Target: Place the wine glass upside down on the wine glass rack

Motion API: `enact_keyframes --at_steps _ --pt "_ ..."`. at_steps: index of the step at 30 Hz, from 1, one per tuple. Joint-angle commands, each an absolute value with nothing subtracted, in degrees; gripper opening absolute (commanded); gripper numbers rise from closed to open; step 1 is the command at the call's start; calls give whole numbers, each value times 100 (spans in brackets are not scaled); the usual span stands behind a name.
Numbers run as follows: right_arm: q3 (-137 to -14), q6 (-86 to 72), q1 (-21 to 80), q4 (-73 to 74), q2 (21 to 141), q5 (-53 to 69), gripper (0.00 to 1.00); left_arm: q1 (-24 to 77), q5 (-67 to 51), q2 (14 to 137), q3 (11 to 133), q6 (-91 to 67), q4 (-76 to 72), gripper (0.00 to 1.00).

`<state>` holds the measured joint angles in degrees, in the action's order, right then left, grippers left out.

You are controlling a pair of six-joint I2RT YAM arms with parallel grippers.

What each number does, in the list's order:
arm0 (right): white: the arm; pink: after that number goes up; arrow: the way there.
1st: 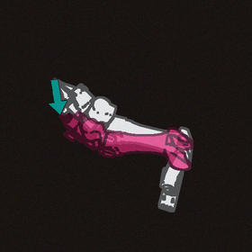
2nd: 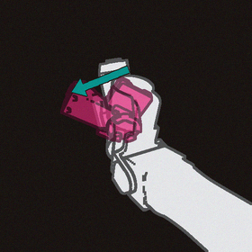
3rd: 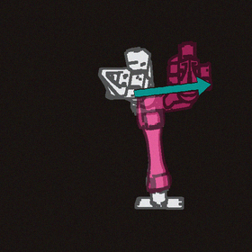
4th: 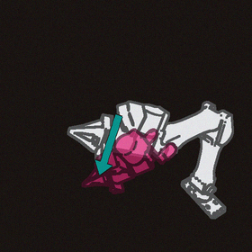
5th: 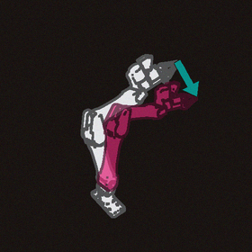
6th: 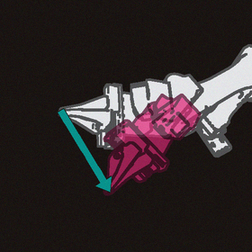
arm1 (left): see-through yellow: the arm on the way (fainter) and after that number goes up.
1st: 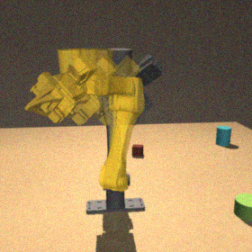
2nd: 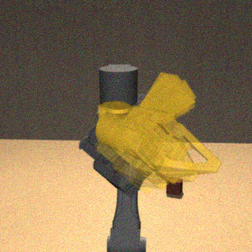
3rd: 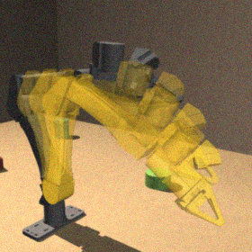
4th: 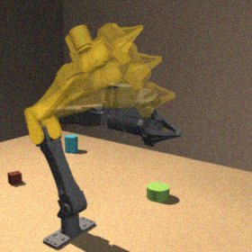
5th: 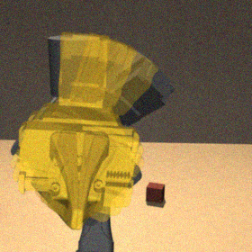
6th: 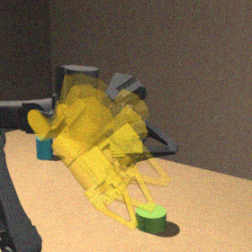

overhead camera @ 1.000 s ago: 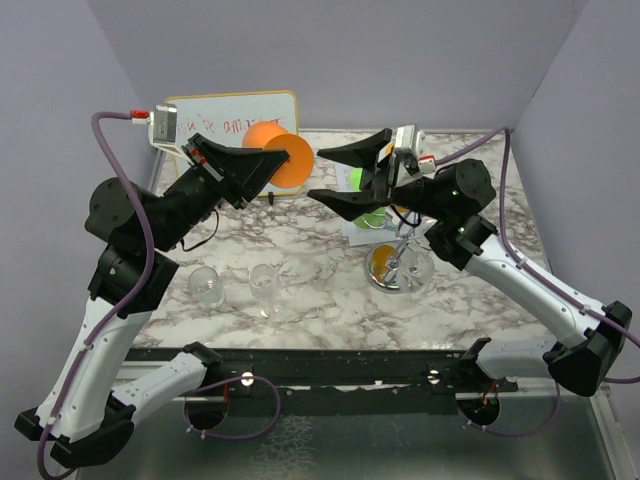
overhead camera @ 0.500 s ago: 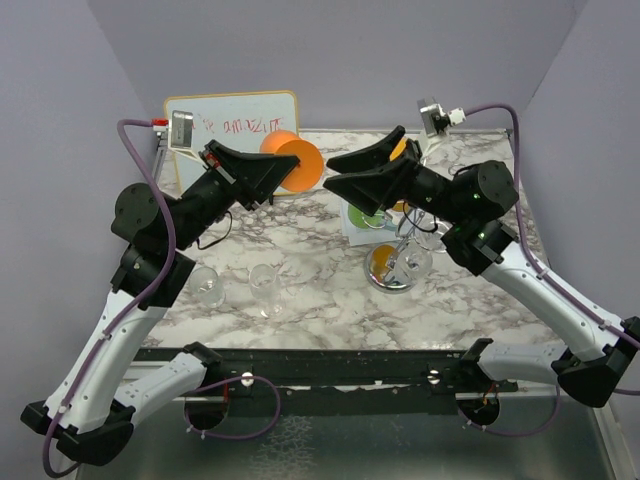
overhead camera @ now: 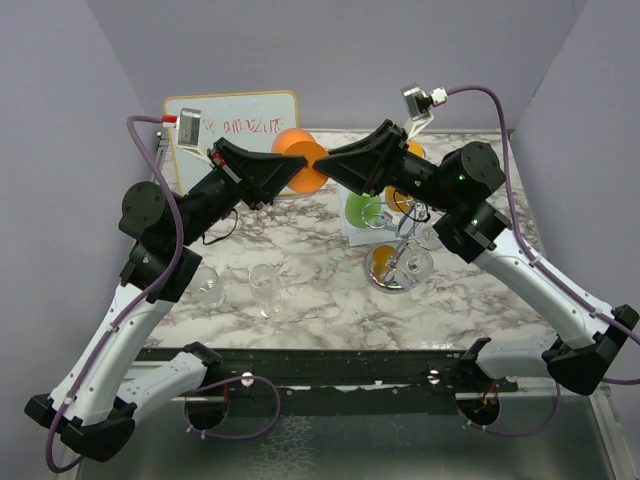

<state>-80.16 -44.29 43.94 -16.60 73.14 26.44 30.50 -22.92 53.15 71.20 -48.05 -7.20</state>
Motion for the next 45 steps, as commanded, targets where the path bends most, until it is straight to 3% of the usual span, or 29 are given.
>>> enact_keyframes --at_steps 1,2,4,9,12,17,20,27,40,45 --pt "-8303 -4403 4438 -1392 7427 2689 14 3068 -2501 5352 7031 -4828 -1020 0" --pt "-8330 -4366 4438 -1381 7448 2663 6 3070 -2504 5350 7030 -4821 -1020 0" --pt "-8379 -4245 4438 -1329 7456 2515 1 3070 -2483 5367 7050 -4769 -989 13" --pt "-8426 -3821 4439 -1498 7416 2000 1 3067 -2351 5345 7108 -4623 -852 40" --pt "-8563 -3533 4438 -1454 7451 1636 1 3068 -2204 5341 7135 -4544 -769 44" --pt "-8641 -3047 4438 -1479 7433 987 1 3070 -1962 5409 7280 -4416 -487 76" --pt "-8681 -2708 4438 -1499 7394 624 1 3072 -1779 5427 7306 -4353 -348 88" --pt "-8689 -1981 4438 -1461 7284 -319 1 3075 -1442 5368 7259 -4255 -43 95" --pt "-8613 -719 4402 -1073 7022 -2747 1 3068 -1291 5388 7147 -4052 429 96" --pt "-8813 -1630 3408 -230 7220 -2372 1 3067 -1366 5514 7064 -4064 435 96"
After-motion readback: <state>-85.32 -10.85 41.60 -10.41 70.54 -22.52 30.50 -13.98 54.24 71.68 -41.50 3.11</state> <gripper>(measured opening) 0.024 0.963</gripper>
